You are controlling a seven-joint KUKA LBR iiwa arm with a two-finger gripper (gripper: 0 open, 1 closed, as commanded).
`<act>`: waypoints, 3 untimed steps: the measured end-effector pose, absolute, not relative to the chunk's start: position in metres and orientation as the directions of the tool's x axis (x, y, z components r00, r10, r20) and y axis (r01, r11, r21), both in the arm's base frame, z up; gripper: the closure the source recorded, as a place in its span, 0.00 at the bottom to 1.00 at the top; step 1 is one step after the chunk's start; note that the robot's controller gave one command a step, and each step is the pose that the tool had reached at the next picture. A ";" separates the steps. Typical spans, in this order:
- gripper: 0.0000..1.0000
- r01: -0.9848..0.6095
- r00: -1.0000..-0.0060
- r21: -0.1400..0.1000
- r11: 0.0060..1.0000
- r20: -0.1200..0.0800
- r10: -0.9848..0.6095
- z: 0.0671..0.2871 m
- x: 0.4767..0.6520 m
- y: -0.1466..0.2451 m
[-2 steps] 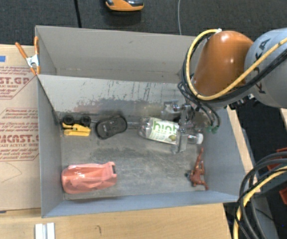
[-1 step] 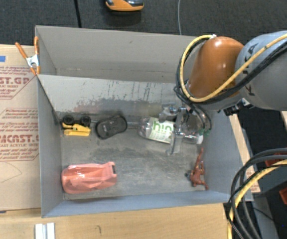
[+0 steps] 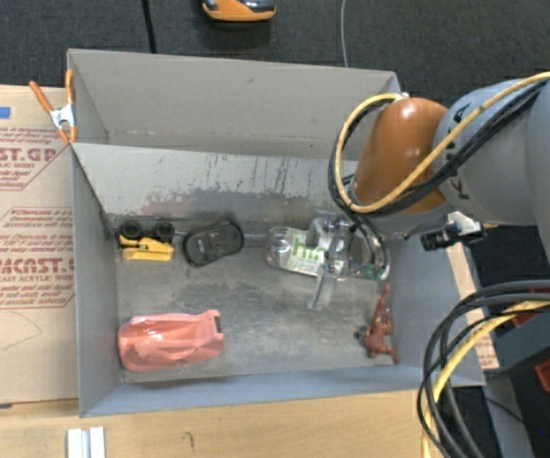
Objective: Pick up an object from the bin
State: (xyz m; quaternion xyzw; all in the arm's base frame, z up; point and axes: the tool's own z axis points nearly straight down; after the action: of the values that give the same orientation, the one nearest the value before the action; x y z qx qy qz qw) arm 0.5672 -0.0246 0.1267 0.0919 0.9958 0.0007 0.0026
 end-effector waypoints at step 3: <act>1.00 0.045 -0.999 -0.001 0.999 -0.017 0.045 0.098 0.583 -0.022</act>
Offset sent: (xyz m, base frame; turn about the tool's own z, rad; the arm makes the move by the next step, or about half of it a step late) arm 0.0101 0.0034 -0.0377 -0.1403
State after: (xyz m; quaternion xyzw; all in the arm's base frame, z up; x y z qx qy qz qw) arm 0.5832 -0.0221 0.0976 0.0227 0.9997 -0.0007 0.0085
